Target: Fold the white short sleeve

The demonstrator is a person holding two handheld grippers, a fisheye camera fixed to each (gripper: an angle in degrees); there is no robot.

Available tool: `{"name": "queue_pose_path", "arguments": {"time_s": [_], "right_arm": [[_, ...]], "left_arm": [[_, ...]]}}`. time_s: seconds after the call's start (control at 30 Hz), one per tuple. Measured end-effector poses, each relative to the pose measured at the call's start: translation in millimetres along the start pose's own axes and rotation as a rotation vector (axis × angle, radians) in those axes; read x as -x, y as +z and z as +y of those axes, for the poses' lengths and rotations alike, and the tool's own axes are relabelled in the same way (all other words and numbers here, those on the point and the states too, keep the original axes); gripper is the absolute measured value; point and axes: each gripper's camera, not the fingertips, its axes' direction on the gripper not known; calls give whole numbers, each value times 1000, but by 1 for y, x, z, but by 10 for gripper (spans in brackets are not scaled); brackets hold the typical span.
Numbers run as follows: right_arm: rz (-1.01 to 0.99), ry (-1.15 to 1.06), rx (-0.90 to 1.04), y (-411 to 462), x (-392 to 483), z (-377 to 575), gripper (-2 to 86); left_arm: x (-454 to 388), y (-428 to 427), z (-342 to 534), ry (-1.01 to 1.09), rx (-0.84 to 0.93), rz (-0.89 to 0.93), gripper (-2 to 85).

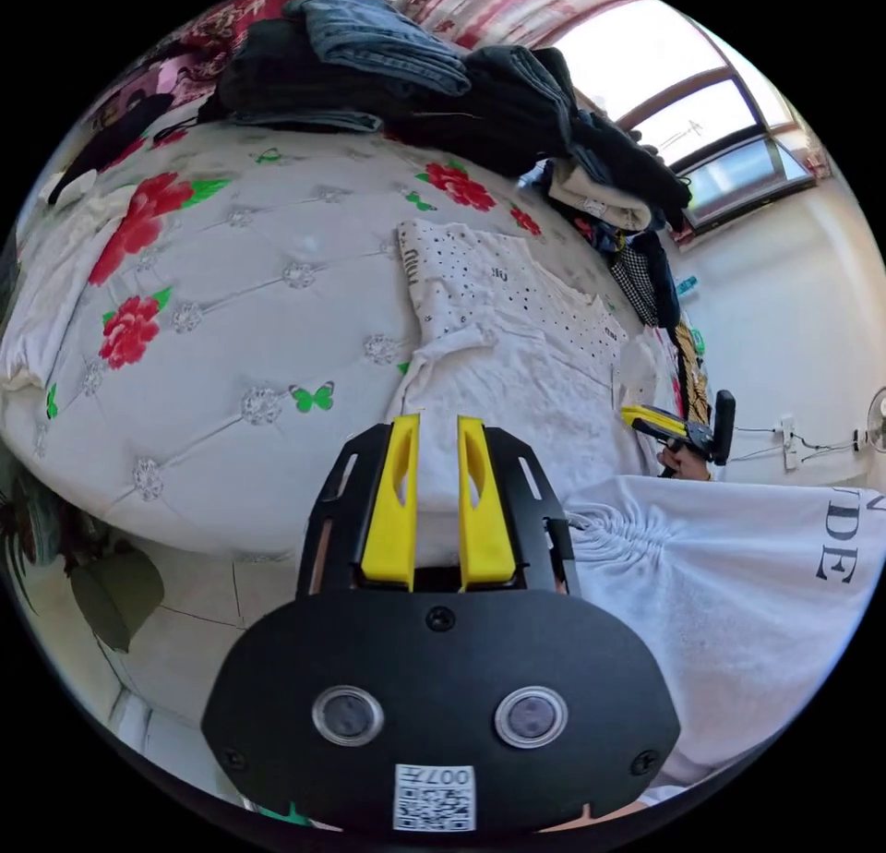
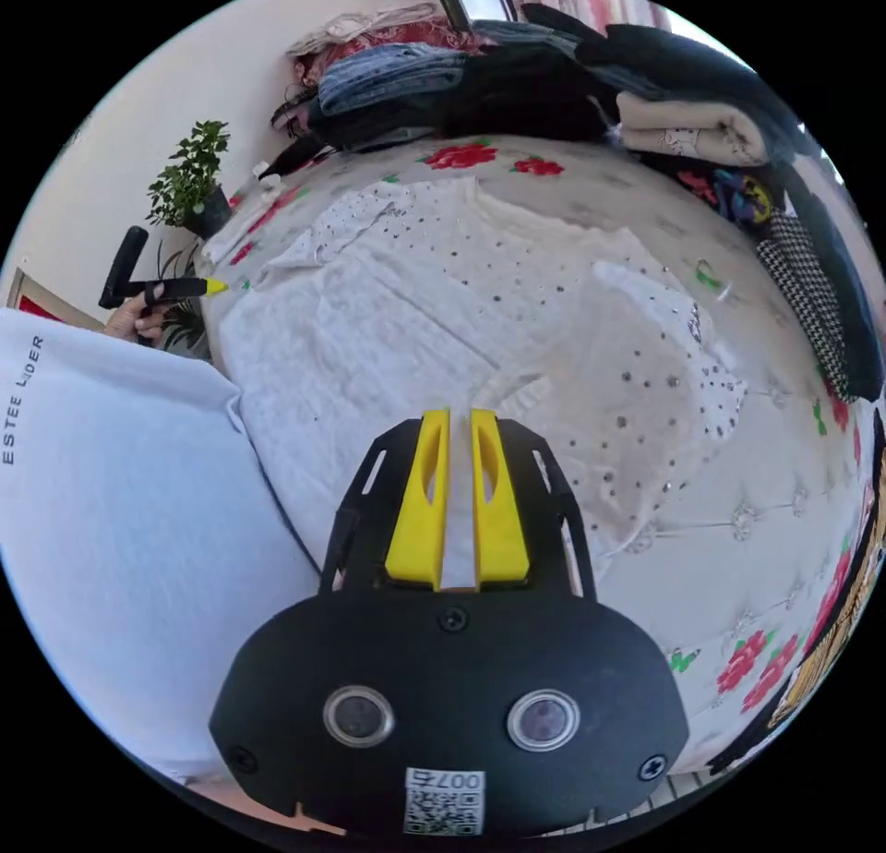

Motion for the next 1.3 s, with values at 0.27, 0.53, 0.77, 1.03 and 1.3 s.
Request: {"name": "queue_pose_path", "arguments": {"time_s": [0.27, 0.53, 0.77, 1.03, 1.3], "right_arm": [[66, 325, -240, -61, -21, 75, 67], [-75, 538, -113, -34, -33, 171, 78], [-80, 465, -48, -47, -51, 181, 15], [-560, 543, -421, -142, -162, 186, 3], [-435, 689, -681, -154, -279, 71, 43]], "left_arm": [[18, -4, 23, 63, 78, 22, 88], [20, 8, 9, 133, 163, -57, 46], [52, -15, -7, 109, 209, 172, -5], [79, -73, -97, 71, 66, 659, -5], [104, -32, -232, -227, -241, 673, 83]]}}
